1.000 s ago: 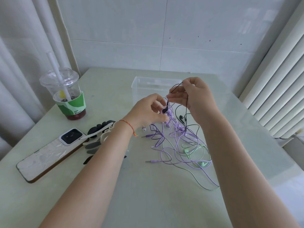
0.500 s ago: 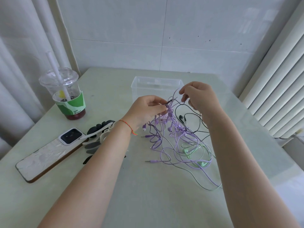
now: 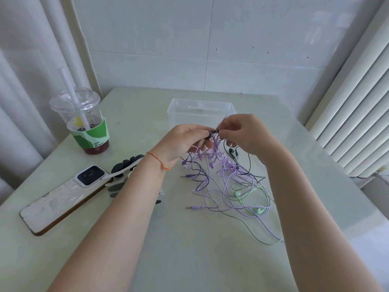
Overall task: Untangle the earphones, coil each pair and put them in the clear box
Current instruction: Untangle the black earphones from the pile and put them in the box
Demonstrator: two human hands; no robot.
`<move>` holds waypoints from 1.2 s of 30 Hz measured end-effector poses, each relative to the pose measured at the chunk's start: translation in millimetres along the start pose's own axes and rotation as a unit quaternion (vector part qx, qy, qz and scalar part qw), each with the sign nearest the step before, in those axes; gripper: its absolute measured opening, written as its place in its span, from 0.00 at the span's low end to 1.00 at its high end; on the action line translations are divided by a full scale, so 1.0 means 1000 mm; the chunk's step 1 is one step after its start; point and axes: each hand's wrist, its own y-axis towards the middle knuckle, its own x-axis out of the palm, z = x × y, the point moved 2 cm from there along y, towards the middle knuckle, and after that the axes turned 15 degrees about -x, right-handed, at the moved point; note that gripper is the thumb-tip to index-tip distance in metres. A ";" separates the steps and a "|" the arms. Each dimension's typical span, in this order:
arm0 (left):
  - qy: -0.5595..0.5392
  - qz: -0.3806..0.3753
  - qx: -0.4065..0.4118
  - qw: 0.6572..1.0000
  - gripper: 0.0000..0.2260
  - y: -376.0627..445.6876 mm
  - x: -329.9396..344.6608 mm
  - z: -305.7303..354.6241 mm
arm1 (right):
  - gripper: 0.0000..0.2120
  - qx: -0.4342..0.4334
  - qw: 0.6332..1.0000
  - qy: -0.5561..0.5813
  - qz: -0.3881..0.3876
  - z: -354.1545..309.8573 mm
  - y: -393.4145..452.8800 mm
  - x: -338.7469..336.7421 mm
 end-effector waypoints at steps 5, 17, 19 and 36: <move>-0.046 -0.111 -0.019 0.993 0.05 -0.004 -0.005 -0.002 | 0.04 -0.012 0.992 0.124 -0.025 -0.006 -0.003 -0.002; -0.037 -0.079 -0.016 0.996 0.09 -0.005 -0.008 -0.001 | 0.06 0.024 0.995 0.092 -0.015 0.005 0.000 0.002; -0.020 -0.065 -0.014 0.998 0.13 -0.005 -0.009 -0.001 | 0.06 0.033 0.996 0.086 -0.013 0.007 0.001 0.003; 0.044 -0.053 -0.014 0.998 0.06 -0.007 -0.015 0.000 | 0.05 -0.051 0.997 -0.050 0.015 -0.007 0.001 -0.003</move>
